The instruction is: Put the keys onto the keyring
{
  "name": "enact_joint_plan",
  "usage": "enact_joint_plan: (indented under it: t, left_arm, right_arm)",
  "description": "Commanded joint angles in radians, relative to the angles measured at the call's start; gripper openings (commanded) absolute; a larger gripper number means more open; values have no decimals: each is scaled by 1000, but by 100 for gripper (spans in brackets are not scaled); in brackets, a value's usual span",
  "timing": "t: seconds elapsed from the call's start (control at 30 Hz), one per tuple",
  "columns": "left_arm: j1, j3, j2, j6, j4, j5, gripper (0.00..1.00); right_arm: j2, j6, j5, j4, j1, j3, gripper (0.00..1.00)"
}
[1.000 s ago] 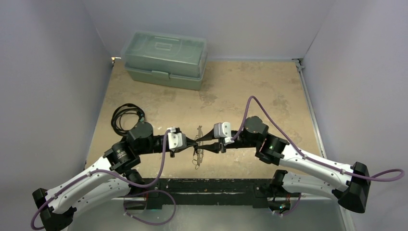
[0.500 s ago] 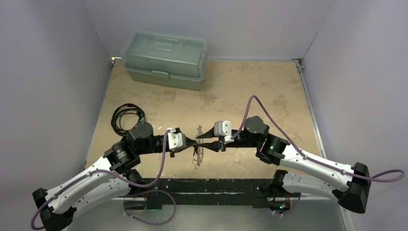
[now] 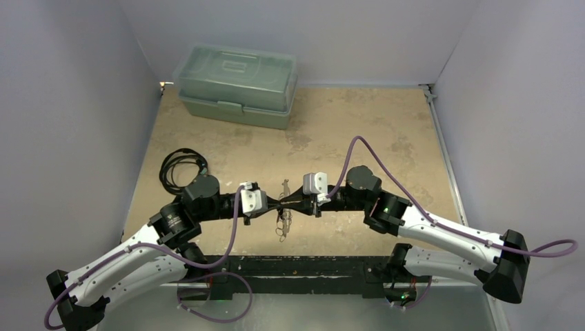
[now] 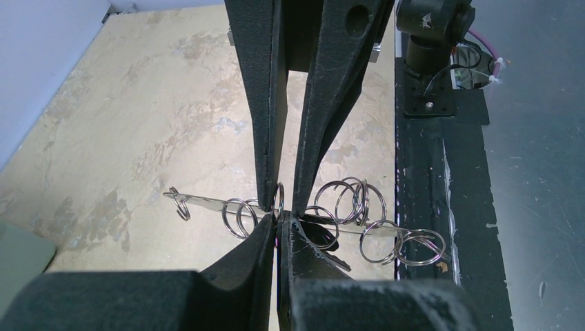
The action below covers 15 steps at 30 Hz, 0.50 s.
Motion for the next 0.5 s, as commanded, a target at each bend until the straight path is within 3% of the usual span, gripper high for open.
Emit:
enact_joint_plan:
  t: [0.0,0.2,0.47]
  left_arm:
    - [1,24,-13,-19,40,12,0]
    - [0,22,-18,-19,42,16,0]
    - [1,19,-27,-19,45,21,0]
  right_arm:
    - [8,4,28,0,4,49,17]
    - [12,11,31,2,4,50,13]
    - [18,17,34,-4,4,57,24]
